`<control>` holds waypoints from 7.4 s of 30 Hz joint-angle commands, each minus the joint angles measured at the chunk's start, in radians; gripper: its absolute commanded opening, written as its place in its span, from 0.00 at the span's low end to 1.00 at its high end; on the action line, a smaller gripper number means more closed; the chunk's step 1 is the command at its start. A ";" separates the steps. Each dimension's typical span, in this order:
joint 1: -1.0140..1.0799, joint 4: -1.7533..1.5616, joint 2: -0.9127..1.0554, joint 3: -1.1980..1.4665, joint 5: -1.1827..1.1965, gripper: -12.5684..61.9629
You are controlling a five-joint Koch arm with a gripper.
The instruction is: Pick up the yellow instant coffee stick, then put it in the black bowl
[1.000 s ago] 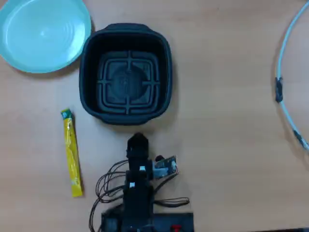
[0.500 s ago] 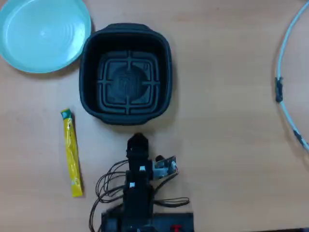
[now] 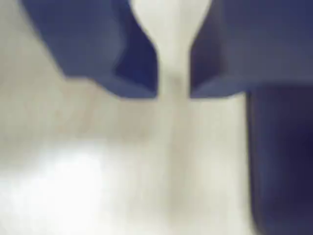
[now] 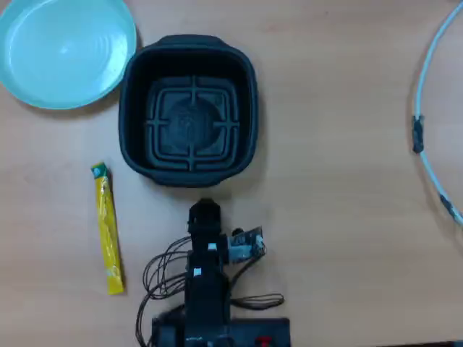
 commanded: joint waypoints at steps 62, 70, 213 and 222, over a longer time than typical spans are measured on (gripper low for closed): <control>-0.666 1.474 -0.506 -1.500 -0.841 0.18; -0.753 1.474 -0.604 -1.520 -0.828 0.27; -0.658 1.373 -0.850 -2.230 -0.195 0.07; -0.489 1.330 -0.857 -2.233 -0.189 0.07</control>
